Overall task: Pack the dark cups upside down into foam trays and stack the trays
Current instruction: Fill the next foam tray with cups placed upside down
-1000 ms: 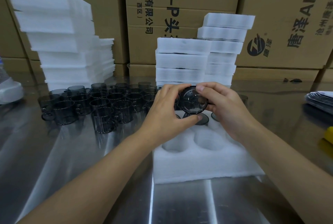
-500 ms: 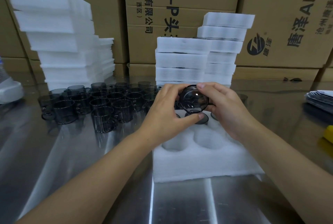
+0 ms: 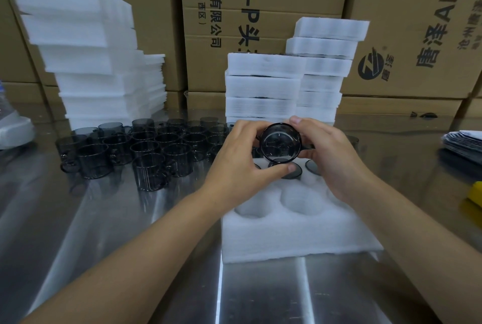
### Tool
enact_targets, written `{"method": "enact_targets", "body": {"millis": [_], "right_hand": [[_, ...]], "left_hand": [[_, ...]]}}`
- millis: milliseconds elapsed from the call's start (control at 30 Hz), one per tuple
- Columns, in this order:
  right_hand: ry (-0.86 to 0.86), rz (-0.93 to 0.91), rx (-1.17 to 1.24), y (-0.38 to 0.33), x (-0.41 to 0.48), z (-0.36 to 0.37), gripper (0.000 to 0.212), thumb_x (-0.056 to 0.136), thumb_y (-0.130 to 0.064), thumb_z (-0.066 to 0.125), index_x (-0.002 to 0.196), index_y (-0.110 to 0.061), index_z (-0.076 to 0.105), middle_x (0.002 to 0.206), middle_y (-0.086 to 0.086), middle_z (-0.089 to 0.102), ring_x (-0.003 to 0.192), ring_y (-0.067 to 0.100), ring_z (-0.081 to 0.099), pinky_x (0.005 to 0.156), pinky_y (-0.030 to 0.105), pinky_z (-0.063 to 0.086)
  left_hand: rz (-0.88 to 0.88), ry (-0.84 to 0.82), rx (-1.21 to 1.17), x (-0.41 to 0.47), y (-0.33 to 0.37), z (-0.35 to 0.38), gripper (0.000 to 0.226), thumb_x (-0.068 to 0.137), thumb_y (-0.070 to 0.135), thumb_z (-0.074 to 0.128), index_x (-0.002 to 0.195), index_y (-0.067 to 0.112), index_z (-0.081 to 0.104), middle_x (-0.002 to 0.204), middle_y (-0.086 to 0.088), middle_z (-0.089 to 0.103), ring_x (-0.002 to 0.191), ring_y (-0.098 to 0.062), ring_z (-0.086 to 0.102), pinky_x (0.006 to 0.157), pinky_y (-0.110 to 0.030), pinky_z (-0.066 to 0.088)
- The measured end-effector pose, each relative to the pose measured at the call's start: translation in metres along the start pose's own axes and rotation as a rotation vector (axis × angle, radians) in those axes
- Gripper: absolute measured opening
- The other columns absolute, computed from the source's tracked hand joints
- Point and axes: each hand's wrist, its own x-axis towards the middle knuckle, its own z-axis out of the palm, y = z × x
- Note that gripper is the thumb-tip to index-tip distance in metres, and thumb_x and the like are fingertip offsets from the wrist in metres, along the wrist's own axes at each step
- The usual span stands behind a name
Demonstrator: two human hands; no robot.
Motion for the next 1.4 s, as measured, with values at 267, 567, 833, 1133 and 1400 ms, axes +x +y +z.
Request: {"method": "enact_targets", "body": {"millis": [267,567,833,1133,1400], "right_hand": [[-0.051,-0.055,-0.010,0.000,-0.001,-0.001,0.037,0.077,-0.047,0.056,0.100,-0.026,0.076,0.097,-0.006,0.074,0.098,0.014,0.064,0.083,0.031,0.044],[-0.089,-0.110,0.037,0.000,-0.001,-0.002,0.025,0.076,-0.037,0.061,0.093,-0.031,0.077,0.108,-0.003,0.072,0.103,0.014,0.066,0.087,0.031,0.045],[-0.139,-0.137,0.079,0.001,-0.001,-0.003,0.031,0.076,-0.028,0.062,0.104,-0.024,0.074,0.103,0.001,0.074,0.100,0.014,0.067,0.085,0.023,0.049],[-0.256,-0.175,0.017,0.001,-0.005,-0.001,0.046,0.077,-0.026,0.062,0.123,-0.030,0.063,0.110,-0.008,0.072,0.106,0.007,0.065,0.083,0.014,0.048],[-0.340,-0.226,0.012,-0.002,-0.010,0.001,0.037,0.079,-0.020,0.065,0.114,-0.030,0.063,0.111,-0.006,0.071,0.104,0.013,0.066,0.085,0.020,0.051]], "left_hand": [[-0.039,0.018,-0.041,0.000,-0.002,0.002,0.061,0.063,0.045,0.081,0.113,0.031,0.049,0.106,0.020,0.044,0.096,0.005,0.049,0.074,-0.006,0.038],[-0.037,0.049,-0.061,0.001,-0.003,0.003,0.064,0.060,0.043,0.085,0.109,0.031,0.046,0.105,0.018,0.044,0.094,0.002,0.050,0.074,-0.010,0.041],[-0.039,0.087,-0.038,0.001,-0.005,0.003,0.064,0.060,0.046,0.085,0.109,0.032,0.045,0.105,0.020,0.042,0.094,-0.002,0.051,0.077,-0.018,0.046],[-0.026,0.128,-0.061,0.000,0.004,-0.001,0.055,0.064,0.046,0.077,0.114,0.038,0.054,0.107,0.018,0.050,0.102,0.005,0.053,0.087,-0.026,0.049],[-0.189,0.064,-0.082,0.004,0.008,-0.013,0.045,0.064,0.051,0.068,0.105,0.036,0.057,0.097,0.020,0.064,0.092,-0.001,0.062,0.081,-0.033,0.054]]}}
